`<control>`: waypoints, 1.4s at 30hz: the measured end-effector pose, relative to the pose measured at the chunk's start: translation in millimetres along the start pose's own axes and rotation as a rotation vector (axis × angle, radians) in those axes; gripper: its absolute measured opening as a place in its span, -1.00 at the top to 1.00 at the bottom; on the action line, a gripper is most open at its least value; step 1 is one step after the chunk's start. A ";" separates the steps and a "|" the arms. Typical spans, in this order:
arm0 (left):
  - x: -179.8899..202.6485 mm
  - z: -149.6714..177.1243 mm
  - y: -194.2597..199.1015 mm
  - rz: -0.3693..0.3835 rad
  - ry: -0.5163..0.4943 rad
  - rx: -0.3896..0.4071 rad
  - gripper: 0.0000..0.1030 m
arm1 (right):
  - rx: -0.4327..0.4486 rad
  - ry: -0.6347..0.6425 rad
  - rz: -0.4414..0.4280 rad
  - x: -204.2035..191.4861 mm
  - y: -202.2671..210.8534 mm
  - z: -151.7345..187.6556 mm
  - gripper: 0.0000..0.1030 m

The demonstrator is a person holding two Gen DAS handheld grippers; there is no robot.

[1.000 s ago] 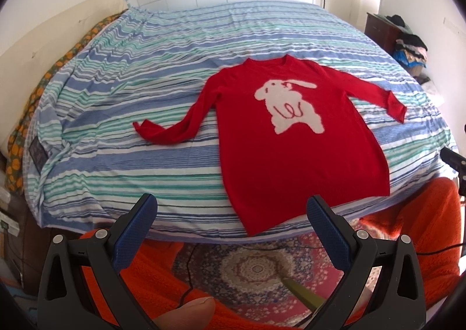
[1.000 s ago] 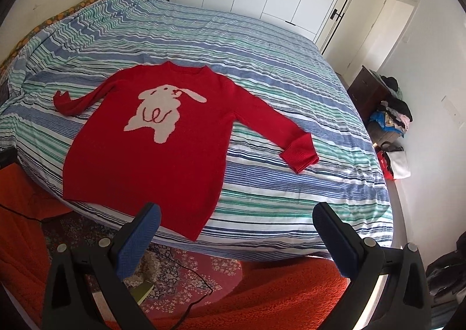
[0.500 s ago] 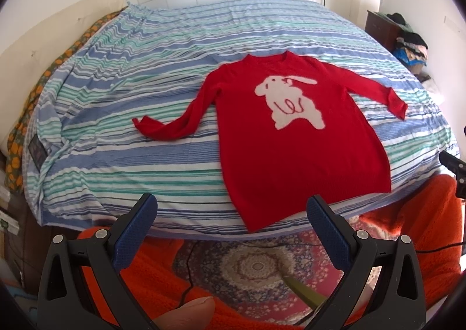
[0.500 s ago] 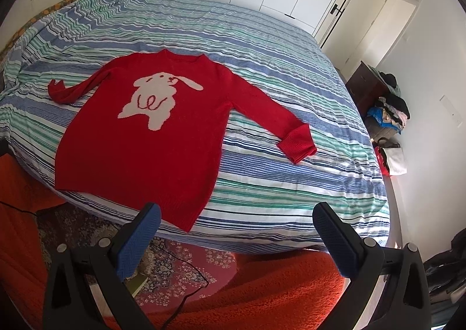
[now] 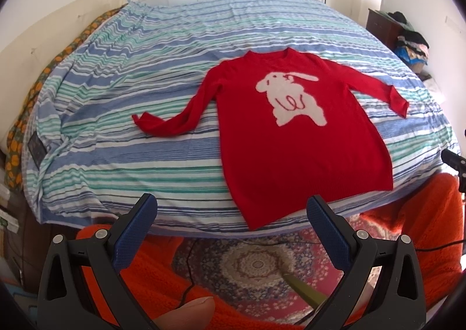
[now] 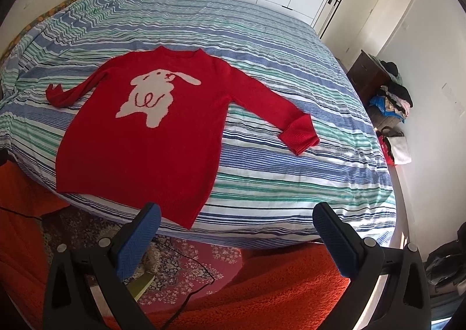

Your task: Fold small clothes

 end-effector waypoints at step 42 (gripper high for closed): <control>10.9 9.7 -35.3 -0.046 -0.051 -0.134 -0.99 | 0.069 -0.083 -0.100 208.7 -278.0 -17.5 0.76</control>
Point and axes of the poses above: each gripper's, at about its wrist camera, not at the fingertips, and y roughly against the way its jaws point, x to its right, z to its underside, the point moved 9 cm from there along -y, roughly the way its jaws point, and after that the axes turned 15 degrees about x, right-handed, at the moved point
